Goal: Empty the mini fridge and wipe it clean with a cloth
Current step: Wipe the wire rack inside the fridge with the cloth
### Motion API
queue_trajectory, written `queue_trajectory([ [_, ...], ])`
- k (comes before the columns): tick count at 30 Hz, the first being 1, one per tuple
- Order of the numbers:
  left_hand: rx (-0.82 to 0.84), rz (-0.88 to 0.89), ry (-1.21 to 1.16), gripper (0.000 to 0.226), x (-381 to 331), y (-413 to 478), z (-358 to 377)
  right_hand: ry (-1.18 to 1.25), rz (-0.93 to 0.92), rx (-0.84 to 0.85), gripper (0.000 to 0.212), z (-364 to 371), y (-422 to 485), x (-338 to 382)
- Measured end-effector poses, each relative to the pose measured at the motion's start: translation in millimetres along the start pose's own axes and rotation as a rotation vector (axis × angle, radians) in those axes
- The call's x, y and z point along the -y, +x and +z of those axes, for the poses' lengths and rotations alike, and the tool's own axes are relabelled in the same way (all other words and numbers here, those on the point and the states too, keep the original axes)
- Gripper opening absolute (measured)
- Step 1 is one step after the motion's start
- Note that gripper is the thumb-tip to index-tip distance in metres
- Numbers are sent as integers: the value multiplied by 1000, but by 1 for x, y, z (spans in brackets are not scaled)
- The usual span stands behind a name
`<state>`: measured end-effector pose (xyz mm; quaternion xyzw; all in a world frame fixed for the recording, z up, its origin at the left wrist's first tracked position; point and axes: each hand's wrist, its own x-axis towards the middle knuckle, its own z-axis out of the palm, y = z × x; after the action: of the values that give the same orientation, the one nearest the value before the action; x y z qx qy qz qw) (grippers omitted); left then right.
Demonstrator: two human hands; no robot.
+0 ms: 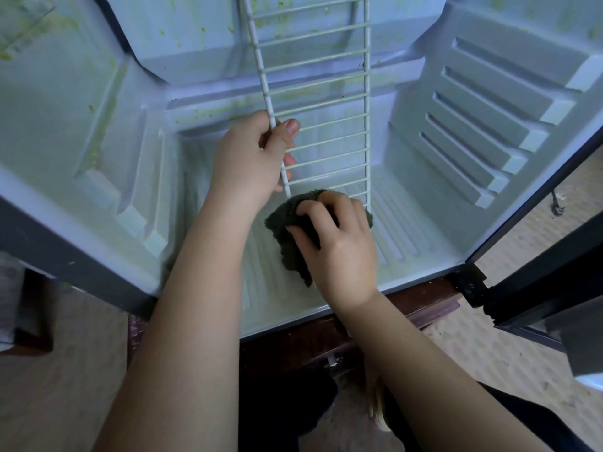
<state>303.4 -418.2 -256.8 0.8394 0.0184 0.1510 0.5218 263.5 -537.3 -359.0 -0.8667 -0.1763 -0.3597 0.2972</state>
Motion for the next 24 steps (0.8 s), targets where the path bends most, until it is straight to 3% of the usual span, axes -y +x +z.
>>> queue_trajectory([
  [4, 19, 11, 11, 22, 2, 2, -1, -30, -53, 2, 14, -9, 9, -12],
  [10, -7, 19, -21, 23, 4, 0, 1, 103, 285, 13, 17, -44, 17, -51],
  [13, -54, 17, -74, 26, 5, -7, 3, 108, 371, -24, 17, -55, 13, -51],
  [15, -65, -1, -100, 25, 7, -10, 5, 127, 314, -34, 21, -59, 6, -37],
  [19, 40, -86, -34, 14, 23, -22, 13, 102, 68, 154, 35, -39, -20, -3],
  [24, 175, -127, 195, 33, 45, -38, 17, -14, 89, 163, 32, -9, -25, 1],
])
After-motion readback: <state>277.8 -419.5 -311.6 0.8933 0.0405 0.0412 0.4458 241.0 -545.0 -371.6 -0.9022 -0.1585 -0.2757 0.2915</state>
